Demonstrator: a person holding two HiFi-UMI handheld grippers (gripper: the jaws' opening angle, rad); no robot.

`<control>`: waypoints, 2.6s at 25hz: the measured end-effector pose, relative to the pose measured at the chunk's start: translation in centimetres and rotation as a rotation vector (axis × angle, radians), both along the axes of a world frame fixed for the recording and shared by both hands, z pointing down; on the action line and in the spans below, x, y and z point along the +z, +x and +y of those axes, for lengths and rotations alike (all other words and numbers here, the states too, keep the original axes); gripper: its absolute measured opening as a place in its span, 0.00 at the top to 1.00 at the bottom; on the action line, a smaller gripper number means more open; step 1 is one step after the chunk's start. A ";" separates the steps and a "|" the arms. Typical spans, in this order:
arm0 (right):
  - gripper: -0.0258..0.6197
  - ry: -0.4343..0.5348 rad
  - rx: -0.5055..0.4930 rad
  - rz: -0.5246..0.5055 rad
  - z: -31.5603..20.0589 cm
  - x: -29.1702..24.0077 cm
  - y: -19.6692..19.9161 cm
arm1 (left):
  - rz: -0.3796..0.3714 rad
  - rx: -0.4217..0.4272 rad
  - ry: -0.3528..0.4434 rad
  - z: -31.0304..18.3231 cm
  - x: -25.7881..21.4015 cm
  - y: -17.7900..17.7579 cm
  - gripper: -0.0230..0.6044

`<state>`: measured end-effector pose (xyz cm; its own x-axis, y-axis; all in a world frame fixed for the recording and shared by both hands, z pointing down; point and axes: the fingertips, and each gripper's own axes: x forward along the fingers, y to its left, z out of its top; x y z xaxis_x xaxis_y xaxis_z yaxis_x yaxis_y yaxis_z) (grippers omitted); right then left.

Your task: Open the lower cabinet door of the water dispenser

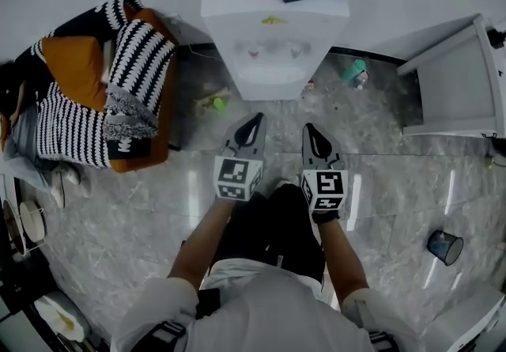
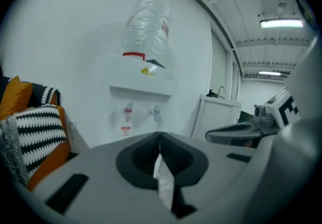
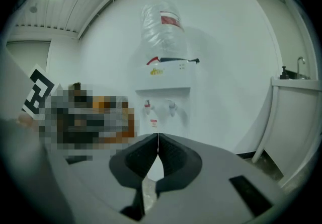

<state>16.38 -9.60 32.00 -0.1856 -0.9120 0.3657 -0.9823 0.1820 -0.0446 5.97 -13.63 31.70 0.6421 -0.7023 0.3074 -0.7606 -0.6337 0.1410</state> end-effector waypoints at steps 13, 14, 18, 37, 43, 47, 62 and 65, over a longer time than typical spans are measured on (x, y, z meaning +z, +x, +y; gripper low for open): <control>0.94 0.085 -0.020 0.041 -6.9 13.9 2.3 | 0.023 0.044 0.092 -6.1 13.2 1.5 0.94; 0.94 0.089 -0.025 0.042 -7.2 14.9 2.3 | 0.025 0.049 0.099 -6.5 14.2 1.5 0.94; 0.94 0.096 -0.034 0.037 -8.1 18.9 2.9 | 0.023 0.062 0.126 -7.5 18.1 1.6 0.94; 0.94 0.040 -0.097 0.159 -9.8 26.9 6.1 | 0.036 0.121 0.104 -7.7 23.5 1.7 0.94; 0.94 0.024 -0.155 0.147 -10.0 28.4 8.2 | 0.028 0.154 0.089 -7.1 24.5 1.9 0.94; 0.94 0.025 -0.176 0.121 -10.8 28.5 9.9 | 0.030 0.193 0.075 -6.6 24.9 2.7 0.94; 0.83 0.029 -0.438 0.152 -14.5 30.2 10.3 | 0.076 0.373 0.101 -5.1 25.4 6.7 0.94; 0.74 0.013 -0.477 0.151 -15.2 31.2 9.8 | 0.074 0.423 0.119 -4.9 25.6 7.8 0.94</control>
<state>26.21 -24.76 63.23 -0.5286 -0.7434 0.4097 -0.7850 0.6118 0.0973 13.79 -18.57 57.27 0.8978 -0.4009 0.1823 -0.4216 -0.9020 0.0927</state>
